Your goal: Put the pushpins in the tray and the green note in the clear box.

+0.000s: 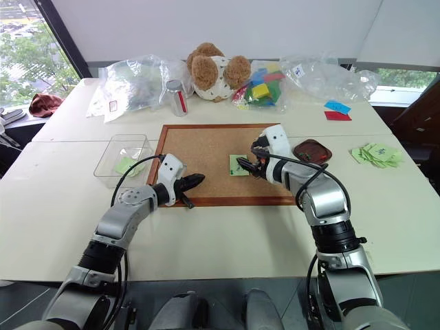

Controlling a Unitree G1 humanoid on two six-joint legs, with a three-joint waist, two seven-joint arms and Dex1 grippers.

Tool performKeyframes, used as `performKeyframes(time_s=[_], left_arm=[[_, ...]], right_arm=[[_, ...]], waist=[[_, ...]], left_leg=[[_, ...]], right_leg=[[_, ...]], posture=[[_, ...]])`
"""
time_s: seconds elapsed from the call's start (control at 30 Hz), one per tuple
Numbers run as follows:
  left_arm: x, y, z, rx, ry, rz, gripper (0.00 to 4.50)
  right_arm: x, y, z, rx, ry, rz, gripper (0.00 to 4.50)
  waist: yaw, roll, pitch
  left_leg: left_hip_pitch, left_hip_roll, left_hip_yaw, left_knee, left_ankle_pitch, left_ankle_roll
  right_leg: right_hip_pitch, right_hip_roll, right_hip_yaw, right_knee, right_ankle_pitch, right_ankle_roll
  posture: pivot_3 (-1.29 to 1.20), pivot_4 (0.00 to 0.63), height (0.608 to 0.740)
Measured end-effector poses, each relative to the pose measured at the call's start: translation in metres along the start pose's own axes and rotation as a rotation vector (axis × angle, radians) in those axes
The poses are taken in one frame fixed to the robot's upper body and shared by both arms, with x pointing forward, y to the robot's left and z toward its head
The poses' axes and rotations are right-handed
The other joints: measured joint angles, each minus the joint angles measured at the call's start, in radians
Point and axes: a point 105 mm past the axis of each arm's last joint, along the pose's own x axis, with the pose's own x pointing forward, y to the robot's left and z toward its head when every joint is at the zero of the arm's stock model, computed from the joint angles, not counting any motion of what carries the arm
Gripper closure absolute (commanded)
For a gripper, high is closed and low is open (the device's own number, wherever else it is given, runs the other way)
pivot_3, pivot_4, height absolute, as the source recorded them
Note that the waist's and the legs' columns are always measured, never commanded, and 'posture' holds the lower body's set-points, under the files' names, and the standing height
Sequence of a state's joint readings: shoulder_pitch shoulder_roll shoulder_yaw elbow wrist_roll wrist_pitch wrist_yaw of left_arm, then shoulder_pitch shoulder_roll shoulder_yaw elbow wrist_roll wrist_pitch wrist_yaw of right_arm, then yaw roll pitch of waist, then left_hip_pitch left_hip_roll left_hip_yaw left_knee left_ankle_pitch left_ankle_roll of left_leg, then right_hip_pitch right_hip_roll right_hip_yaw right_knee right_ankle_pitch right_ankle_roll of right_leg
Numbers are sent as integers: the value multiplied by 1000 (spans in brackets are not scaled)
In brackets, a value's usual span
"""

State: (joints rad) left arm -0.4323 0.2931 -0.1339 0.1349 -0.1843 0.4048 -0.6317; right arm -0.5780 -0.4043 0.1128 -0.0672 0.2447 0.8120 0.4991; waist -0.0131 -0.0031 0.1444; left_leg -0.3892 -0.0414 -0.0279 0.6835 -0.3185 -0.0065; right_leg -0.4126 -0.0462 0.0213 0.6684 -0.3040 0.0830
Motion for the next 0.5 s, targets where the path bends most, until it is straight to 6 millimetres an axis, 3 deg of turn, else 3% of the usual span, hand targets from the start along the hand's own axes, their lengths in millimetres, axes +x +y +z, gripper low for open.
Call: performKeyframes(time_s=[0.5], left_arm=[[-1, -1, 0, 0, -2, 2, 4500]], right_arm=[[20, 13, -23, -32, 42, 33, 1748]], waist=[[-1, 0, 0]], left_leg=[[0, 0, 0, 0, 0, 0]], right_leg=[[0, 0, 0, 0, 0, 0]], posture=[[0, 150, 740]])
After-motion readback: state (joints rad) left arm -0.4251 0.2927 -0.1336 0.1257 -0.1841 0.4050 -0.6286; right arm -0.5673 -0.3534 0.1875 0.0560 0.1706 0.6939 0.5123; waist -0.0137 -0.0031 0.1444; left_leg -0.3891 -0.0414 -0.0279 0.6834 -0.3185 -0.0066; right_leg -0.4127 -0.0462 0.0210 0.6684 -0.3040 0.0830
